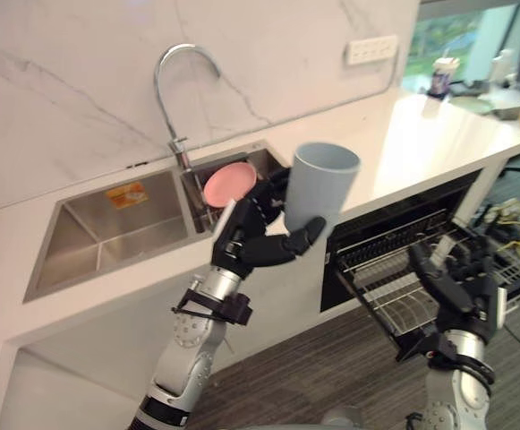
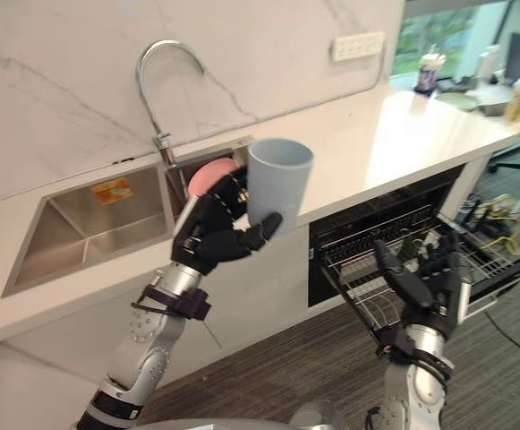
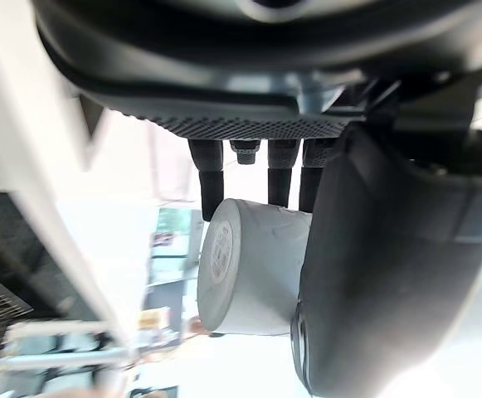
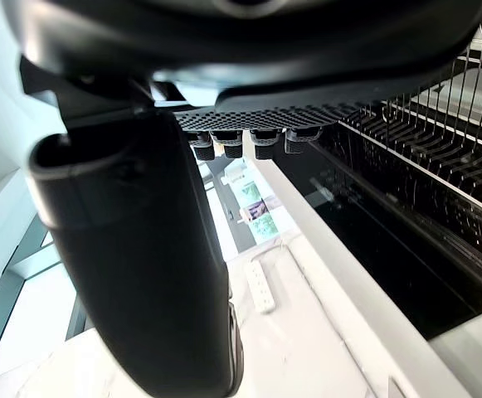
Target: Walk over to the sink, pick up the cup, carry it to the dishwasher, place the cup inside the dishwasher, then close the dishwasher door
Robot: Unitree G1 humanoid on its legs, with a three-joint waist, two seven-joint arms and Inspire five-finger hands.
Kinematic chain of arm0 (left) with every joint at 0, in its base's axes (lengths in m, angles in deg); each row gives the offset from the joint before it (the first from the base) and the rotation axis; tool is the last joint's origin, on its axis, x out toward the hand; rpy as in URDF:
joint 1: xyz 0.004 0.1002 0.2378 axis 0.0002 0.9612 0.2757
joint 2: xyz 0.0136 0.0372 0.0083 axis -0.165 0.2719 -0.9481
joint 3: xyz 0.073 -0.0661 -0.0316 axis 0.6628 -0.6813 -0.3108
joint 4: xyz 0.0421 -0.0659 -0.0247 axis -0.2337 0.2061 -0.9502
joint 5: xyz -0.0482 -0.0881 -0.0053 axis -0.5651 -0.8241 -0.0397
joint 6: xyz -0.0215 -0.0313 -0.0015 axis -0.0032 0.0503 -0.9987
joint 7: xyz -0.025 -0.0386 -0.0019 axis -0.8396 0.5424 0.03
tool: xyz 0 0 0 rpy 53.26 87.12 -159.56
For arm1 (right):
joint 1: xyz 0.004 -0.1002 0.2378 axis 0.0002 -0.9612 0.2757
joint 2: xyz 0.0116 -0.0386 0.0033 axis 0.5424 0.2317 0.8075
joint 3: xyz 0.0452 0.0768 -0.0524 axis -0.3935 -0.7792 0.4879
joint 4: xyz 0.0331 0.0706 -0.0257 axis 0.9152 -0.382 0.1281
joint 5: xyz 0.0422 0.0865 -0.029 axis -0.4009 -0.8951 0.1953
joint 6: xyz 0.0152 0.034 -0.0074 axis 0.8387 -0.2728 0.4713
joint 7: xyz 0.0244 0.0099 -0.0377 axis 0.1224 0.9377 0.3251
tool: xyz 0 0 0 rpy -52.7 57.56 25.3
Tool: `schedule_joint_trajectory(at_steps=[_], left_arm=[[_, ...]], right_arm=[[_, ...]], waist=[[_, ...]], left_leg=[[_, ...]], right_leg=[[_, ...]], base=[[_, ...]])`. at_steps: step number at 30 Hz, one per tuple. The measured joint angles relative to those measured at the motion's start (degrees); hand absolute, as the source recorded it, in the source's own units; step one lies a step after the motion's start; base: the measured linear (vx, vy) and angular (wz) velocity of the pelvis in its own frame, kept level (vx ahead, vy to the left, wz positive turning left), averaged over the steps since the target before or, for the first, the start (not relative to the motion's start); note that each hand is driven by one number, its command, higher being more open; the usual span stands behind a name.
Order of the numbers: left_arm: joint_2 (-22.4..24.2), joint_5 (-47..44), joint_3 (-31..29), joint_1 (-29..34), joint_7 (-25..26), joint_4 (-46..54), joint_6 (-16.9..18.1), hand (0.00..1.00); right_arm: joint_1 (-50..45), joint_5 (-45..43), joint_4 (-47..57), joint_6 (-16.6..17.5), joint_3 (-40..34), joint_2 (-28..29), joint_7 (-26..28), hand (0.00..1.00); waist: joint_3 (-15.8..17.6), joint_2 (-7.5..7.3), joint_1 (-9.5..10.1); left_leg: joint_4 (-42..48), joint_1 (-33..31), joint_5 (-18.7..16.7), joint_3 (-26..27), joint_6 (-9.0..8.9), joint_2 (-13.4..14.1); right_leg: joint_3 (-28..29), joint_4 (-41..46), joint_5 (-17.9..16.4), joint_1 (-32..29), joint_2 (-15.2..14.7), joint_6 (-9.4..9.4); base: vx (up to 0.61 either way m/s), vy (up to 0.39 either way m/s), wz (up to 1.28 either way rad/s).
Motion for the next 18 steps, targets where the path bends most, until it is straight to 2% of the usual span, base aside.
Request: schedule_joint_trajectory(at_steps=[1,2,4,7,10,13,15,16,17,18], left_arm=[[-0.86,0.00,-1.98,-1.24,1.44,0.53,1.06,0.00],[-1.45,-0.01,-3.58,-1.63,3.18,0.56,2.23,0.00],[-1.29,0.00,-4.10,-2.39,5.87,0.56,2.80,0.00],[-1.00,-0.02,-5.55,-2.81,8.82,0.20,5.42,0.00],[1.62,0.02,-9.87,-2.81,11.05,0.05,8.29,0.00],[4.19,0.05,-10.83,-2.81,13.02,0.04,10.18,0.00],[4.59,1.08,-10.67,-2.43,14.33,-1.16,11.15,0.00],[4.54,1.36,-10.71,-1.79,15.07,-1.39,11.40,0.00],[4.62,1.80,-11.05,-1.22,15.41,-1.47,11.71,0.00],[5.29,2.27,-11.88,0.34,15.83,-2.27,12.37,0.00]], right_arm=[[0.95,-0.05,0.02,-0.55,0.75,-0.03,1.91,1.00],[2.45,-0.16,-0.02,-1.45,0.86,-0.57,3.31,1.00],[4.44,-0.72,0.00,-2.90,0.66,-1.38,3.76,1.00],[5.93,-1.41,0.70,-5.17,1.06,-1.61,4.67,1.00],[5.92,-1.71,2.40,-6.82,2.54,-1.37,6.35,1.00],[5.93,-2.32,2.94,-7.13,3.48,-1.39,6.96,1.00],[5.94,-2.40,3.06,-7.79,4.35,-1.51,7.98,1.00],[5.94,-2.40,3.06,-8.27,4.77,-1.63,8.62,1.00],[5.98,-2.40,3.07,-8.58,5.11,-1.73,9.03,1.00],[5.92,-2.40,3.11,-9.29,5.74,-2.03,10.66,1.00]], waist=[[0.18,-0.70,0.80],[0.16,-0.49,1.00],[0.06,0.56,0.83],[0.18,0.42,1.00],[0.91,0.20,1.10],[1.66,0.32,1.15],[2.07,0.44,1.35],[2.18,0.62,1.49],[2.42,0.99,1.68],[3.29,2.41,1.91]], left_leg=[[1.18,-0.11,-0.91,1.92,-0.86,0.72],[2.92,-0.82,-2.13,3.26,-1.63,1.95],[3.25,-1.41,-2.24,4.54,-1.87,3.75],[3.10,-1.03,-2.62,8.06,-2.63,5.89],[4.40,-0.82,-3.04,10.26,-3.81,8.82],[4.71,-0.81,-2.75,9.41,-5.43,11.28],[6.35,-0.38,-3.27,8.31,-6.86,13.63],[8.09,-0.11,-3.46,8.02,-6.35,14.65],[10.86,-0.68,-3.71,7.02,-4.55,15.95],[21.85,-5.05,-2.06,-1.72,0.30,19.03]], right_leg=[[-1.29,-7.00,2.88,-0.50,1.45,0.09],[-1.38,-11.94,3.57,0.54,2.65,1.80],[-0.23,-15.42,6.11,0.29,4.84,1.11],[1.71,-19.37,8.88,-0.13,7.63,0.66],[-2.32,-21.76,10.62,0.26,8.11,-0.55],[-3.45,-19.16,8.89,-0.28,10.18,-1.60],[-4.40,-11.54,3.46,-2.18,11.57,-3.11],[-4.40,-9.99,1.89,-2.14,12.57,-3.92],[-4.17,-9.85,1.24,-1.61,13.71,-4.84],[-3.55,-11.58,0.98,1.57,17.01,-6.84]], base=[[0.00,-0.021,-0.92],[0.01,-0.042,-0.84],[0.02,-0.033,-0.62],[0.00,-0.032,-0.60],[0.03,-0.036,-0.46],[0.07,-0.140,0.03],[0.05,-0.229,0.11],[0.06,-0.234,-0.10],[0.13,-0.333,-0.34],[0.14,-0.270,-0.41]])
